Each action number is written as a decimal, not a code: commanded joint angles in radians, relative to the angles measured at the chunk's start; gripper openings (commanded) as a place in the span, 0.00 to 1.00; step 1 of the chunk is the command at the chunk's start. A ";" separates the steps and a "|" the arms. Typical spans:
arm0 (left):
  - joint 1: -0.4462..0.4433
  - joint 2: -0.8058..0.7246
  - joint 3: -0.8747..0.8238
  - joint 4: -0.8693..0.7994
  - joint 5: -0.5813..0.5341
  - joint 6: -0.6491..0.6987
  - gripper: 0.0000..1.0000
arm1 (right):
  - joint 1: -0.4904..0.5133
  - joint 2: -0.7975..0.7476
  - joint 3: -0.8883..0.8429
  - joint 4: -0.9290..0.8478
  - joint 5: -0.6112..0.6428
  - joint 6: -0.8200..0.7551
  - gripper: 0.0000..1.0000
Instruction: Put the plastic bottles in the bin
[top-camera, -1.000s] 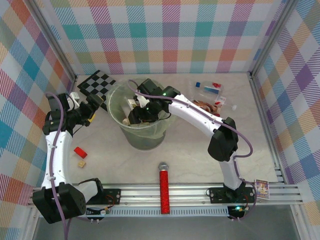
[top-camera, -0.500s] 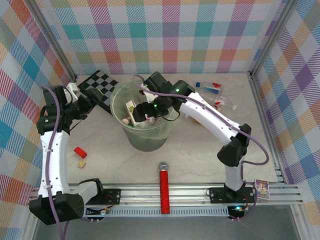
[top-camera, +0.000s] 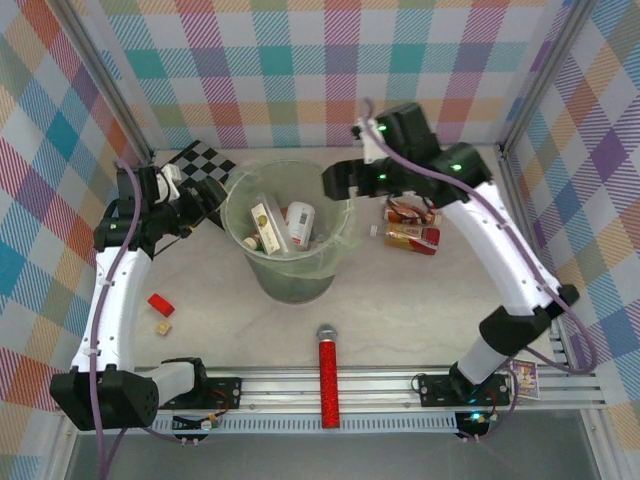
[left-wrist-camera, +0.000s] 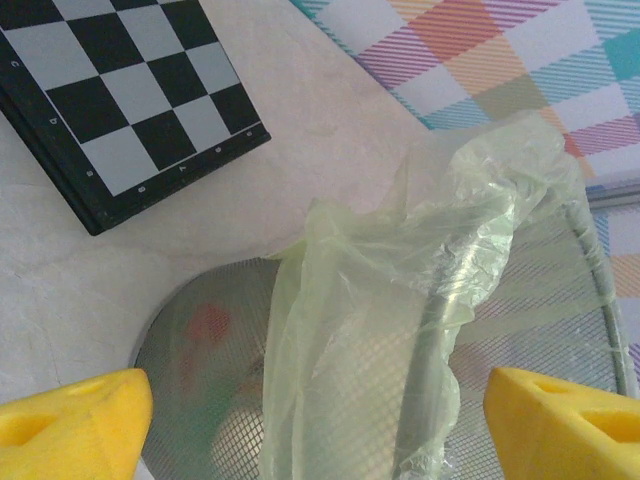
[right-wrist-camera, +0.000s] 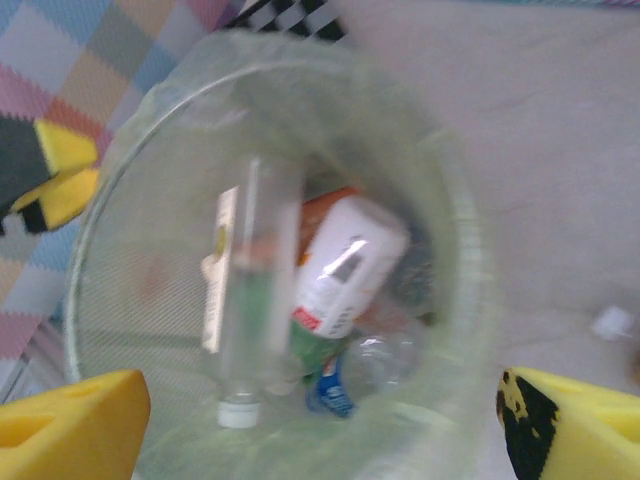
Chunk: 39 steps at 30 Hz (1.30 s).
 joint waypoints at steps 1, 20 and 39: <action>-0.032 0.014 0.016 -0.002 -0.019 0.044 0.86 | -0.114 -0.029 -0.081 0.012 0.021 -0.026 0.89; -0.174 0.103 0.102 -0.156 -0.208 0.176 0.78 | -0.333 0.423 -0.102 0.234 0.122 -0.119 0.70; -0.214 0.120 0.159 -0.212 -0.242 0.194 0.78 | -0.334 0.939 0.361 0.211 0.170 -0.047 0.76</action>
